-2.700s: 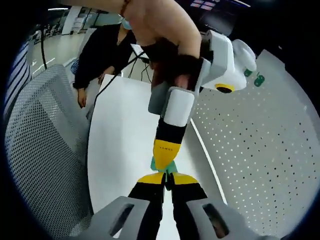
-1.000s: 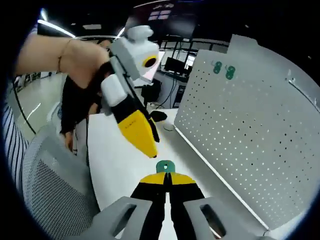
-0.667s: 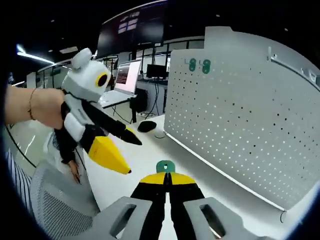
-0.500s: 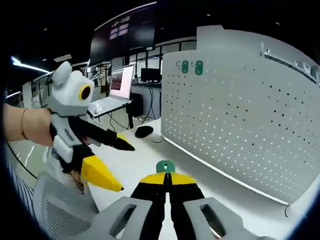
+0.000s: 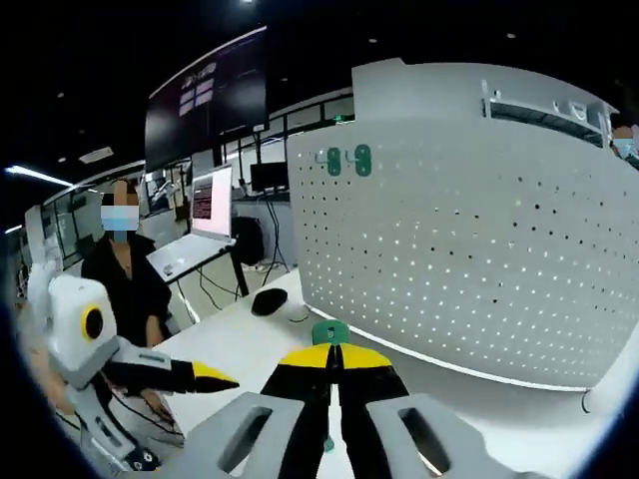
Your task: Insert the hook assembly into the mounting plate slot until the hook locks in place.
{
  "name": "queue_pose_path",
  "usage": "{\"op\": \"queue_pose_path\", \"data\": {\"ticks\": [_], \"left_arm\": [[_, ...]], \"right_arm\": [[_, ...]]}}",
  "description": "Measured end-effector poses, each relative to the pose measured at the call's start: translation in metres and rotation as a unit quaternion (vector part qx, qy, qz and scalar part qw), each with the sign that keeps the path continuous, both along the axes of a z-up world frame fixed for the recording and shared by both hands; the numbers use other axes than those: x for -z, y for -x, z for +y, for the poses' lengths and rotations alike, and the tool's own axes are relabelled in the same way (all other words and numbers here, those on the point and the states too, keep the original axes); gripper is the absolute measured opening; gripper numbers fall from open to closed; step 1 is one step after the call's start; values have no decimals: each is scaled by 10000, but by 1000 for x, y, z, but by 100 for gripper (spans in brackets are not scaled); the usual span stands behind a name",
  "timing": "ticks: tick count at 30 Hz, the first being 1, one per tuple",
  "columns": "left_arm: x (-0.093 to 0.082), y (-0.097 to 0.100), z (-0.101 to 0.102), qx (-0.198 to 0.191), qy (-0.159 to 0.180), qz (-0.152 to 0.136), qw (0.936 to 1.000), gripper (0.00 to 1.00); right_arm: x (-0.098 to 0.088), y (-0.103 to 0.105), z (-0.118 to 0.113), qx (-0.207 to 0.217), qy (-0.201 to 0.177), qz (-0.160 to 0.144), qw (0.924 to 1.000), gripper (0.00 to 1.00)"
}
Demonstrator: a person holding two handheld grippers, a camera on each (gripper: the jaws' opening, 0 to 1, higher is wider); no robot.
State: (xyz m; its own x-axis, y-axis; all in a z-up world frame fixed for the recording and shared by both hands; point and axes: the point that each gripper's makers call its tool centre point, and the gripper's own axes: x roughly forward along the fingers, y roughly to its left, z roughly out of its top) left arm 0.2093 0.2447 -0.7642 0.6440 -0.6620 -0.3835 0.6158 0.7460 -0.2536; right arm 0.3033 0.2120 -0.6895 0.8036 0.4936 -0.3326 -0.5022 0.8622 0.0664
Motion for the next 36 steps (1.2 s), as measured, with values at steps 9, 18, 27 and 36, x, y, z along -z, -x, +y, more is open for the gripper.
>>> {"op": "queue_pose_path", "data": {"ticks": [9,18,27,36], "left_arm": [[6,5,-4,123,-460,-433,9979,90],[5,1,5,13,-454,-510,9977,89],[6,0,8,-53,-418,-473,9980,90],[2,-1,10,-97,-404,-601,9973,91]], "right_arm": [[-26,-33,3,458,-189,-185,9986,0],[-51,-65,12,771,-299,-399,9958,0],[-76,-98,15,1026,-362,-629,9921,0],[-108,-126,15,1511,-394,-1057,9821,0]]}}
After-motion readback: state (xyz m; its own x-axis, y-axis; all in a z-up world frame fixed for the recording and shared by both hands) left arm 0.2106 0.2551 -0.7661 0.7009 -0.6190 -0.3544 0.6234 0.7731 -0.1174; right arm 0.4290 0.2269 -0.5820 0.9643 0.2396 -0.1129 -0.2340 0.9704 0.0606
